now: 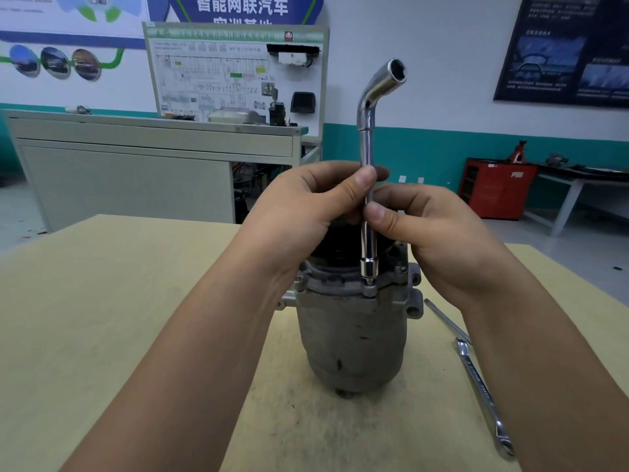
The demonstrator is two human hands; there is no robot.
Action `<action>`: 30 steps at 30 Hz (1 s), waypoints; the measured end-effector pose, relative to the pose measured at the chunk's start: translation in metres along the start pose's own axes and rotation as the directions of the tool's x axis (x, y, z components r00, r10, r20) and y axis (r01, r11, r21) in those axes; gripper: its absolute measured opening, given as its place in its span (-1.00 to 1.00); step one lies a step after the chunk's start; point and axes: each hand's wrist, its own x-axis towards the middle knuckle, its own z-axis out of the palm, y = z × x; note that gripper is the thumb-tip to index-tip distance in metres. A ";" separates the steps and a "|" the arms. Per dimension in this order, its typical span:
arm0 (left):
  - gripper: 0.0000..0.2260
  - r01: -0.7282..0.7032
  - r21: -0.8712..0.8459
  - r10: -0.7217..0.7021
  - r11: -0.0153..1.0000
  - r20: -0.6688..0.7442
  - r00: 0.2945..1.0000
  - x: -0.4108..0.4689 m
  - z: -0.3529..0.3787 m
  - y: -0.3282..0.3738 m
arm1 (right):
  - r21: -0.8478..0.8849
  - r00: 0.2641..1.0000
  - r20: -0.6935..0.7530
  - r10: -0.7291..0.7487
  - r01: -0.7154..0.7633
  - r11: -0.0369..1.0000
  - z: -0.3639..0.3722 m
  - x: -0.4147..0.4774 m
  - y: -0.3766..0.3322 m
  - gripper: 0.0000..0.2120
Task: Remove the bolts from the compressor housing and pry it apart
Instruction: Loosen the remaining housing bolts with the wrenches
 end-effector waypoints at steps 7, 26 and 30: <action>-0.83 -0.003 0.008 0.003 1.000 -0.033 0.999 -0.001 0.001 0.002 | -0.010 0.999 -0.041 -0.035 0.035 0.999 0.003 0.000 0.000 -0.78; -0.84 0.005 -0.026 -0.005 1.000 -0.003 1.000 -0.002 0.002 0.003 | 0.008 0.998 -0.048 -0.030 0.030 1.000 0.004 0.001 0.005 -0.76; -0.78 0.002 -0.017 -0.003 1.000 -0.070 0.998 -0.001 0.003 0.001 | -0.035 0.997 -0.061 -0.043 0.041 0.999 0.006 0.002 0.006 -0.71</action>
